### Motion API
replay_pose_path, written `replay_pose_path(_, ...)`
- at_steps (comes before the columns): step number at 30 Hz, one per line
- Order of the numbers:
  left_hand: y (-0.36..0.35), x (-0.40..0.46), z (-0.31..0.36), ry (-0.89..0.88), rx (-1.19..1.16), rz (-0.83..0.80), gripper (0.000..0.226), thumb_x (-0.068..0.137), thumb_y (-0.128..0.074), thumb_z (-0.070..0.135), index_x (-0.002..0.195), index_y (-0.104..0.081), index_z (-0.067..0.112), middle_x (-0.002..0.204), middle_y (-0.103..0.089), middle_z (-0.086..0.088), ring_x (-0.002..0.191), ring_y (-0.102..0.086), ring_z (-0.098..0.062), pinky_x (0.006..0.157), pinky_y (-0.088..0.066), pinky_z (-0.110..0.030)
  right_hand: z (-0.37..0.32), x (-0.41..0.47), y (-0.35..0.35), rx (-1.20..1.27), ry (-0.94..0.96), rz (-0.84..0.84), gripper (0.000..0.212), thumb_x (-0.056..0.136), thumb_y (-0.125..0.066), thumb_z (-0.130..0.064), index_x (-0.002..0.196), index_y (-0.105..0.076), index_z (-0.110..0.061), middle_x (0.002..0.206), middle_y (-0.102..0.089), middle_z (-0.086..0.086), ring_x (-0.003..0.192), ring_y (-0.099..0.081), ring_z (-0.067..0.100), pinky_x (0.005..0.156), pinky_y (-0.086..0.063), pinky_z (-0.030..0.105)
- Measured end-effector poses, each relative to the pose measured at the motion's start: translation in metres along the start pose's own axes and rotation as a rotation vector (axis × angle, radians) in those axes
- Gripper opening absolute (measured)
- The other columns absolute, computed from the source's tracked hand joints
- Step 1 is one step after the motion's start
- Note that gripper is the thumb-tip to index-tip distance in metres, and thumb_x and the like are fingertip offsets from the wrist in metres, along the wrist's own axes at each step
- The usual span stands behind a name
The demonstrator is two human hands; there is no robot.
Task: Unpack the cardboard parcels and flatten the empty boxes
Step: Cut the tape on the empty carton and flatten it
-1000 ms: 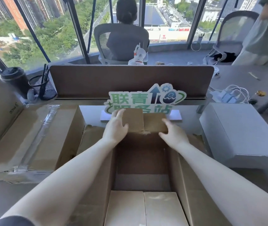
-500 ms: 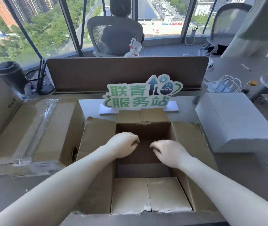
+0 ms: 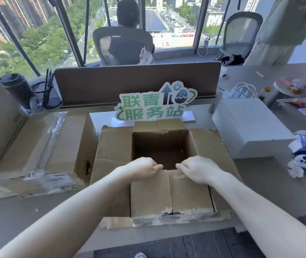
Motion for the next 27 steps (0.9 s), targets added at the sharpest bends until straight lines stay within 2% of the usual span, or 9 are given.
replay_pose_path(3,0.024,-0.038,0.006,-0.007,-0.111,0.096,0.056,0.098,-0.04,0.057,0.076,-0.064,0.012,0.067,-0.052,0.002,0.062,-0.05,-0.014,0.056,-0.036,-0.027,0.01,-0.031,0.027,0.246,0.023,0.107,0.056,0.101,-0.034,-0.055,0.075,-0.065,-0.017,0.072,-0.066,-0.005,0.076,-0.062,0.013,0.067,-0.044,0.032)
replay_pose_path(7,0.017,-0.093,0.012,0.001,-0.195,0.042,0.052,0.094,-0.053,0.055,0.055,-0.057,0.02,0.056,-0.045,0.01,0.052,-0.043,-0.008,0.055,-0.036,-0.026,0.016,-0.077,0.029,0.594,0.088,0.066,0.056,0.098,-0.042,-0.058,0.077,-0.077,-0.021,0.077,-0.072,-0.003,0.082,-0.065,0.009,0.084,-0.047,0.029)
replay_pose_path(11,-0.038,-0.132,0.025,-0.005,-0.196,-0.144,0.023,0.091,-0.064,0.045,0.103,-0.075,0.03,0.101,-0.072,0.016,0.091,-0.065,-0.001,0.092,-0.051,-0.025,0.022,-0.114,-0.011,0.733,0.158,-0.109,0.058,0.087,-0.044,-0.069,0.081,-0.08,-0.024,0.089,-0.075,0.005,0.085,-0.066,0.004,0.096,-0.049,0.032)
replay_pose_path(15,-0.091,-0.138,0.03,0.076,-0.099,-0.009,0.054,0.089,-0.065,0.037,0.14,-0.047,0.039,0.149,-0.041,0.01,0.133,-0.04,-0.012,0.109,-0.038,-0.032,0.026,-0.134,-0.051,0.683,0.241,-0.201,0.036,0.094,-0.057,-0.051,0.081,-0.079,-0.027,0.097,-0.074,-0.01,0.097,-0.064,0.003,0.095,-0.046,0.028)
replay_pose_path(18,-0.11,-0.133,0.03,0.163,0.024,0.187,0.062,0.094,-0.057,0.03,0.15,-0.032,0.035,0.159,-0.024,0.004,0.144,-0.02,-0.021,0.111,-0.035,-0.039,0.035,-0.134,-0.07,0.374,0.266,0.078,0.014,0.09,-0.064,-0.04,0.093,-0.076,-0.032,0.104,-0.068,-0.016,0.105,-0.057,0.004,0.097,-0.046,0.032)
replay_pose_path(20,-0.117,-0.129,0.032,0.205,0.133,0.289,0.059,0.095,-0.055,0.028,0.149,-0.033,0.032,0.151,-0.035,0.003,0.138,-0.027,-0.023,0.102,-0.044,-0.039,0.039,-0.135,-0.071,0.253,0.226,0.286,0.028,0.088,-0.067,-0.035,0.116,-0.07,-0.029,0.125,-0.059,-0.006,0.123,-0.048,0.014,0.106,-0.039,0.035)
replay_pose_path(22,-0.121,-0.122,0.033,0.233,0.237,0.377,0.048,0.094,-0.053,0.027,0.14,-0.042,0.031,0.135,-0.048,0.002,0.127,-0.038,-0.025,0.092,-0.046,-0.039,0.044,-0.132,-0.073,0.152,0.119,0.354,0.049,0.089,-0.066,-0.042,0.136,-0.055,-0.033,0.153,-0.034,0.005,0.145,-0.025,0.025,0.117,-0.025,0.041)
replay_pose_path(24,-0.122,-0.117,0.03,0.246,0.263,0.469,0.032,0.094,-0.05,0.024,0.125,-0.053,0.031,0.12,-0.054,0.002,0.114,-0.045,-0.025,0.085,-0.043,-0.037,0.049,-0.124,-0.082,0.124,0.014,0.275,0.054,0.091,-0.062,-0.049,0.142,-0.047,-0.039,0.165,-0.004,0.005,0.151,-0.002,0.033,0.121,-0.012,0.045)
replay_pose_path(27,-0.124,-0.11,0.022,0.213,0.221,0.587,0.023,0.095,-0.048,0.016,0.108,-0.058,0.032,0.107,-0.057,0.006,0.101,-0.05,-0.023,0.075,-0.041,-0.035,0.054,-0.117,-0.101,0.191,-0.078,0.163,0.036,0.094,-0.06,-0.043,0.13,-0.057,-0.037,0.166,0.01,0.003,0.152,-0.002,0.036,0.12,-0.018,0.048)
Point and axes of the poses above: each hand's wrist, its own x-axis towards the middle knuckle, its own y-axis out of the back of the hand, z = x × y, the point moved 7 cm from there along x, towards the middle knuckle
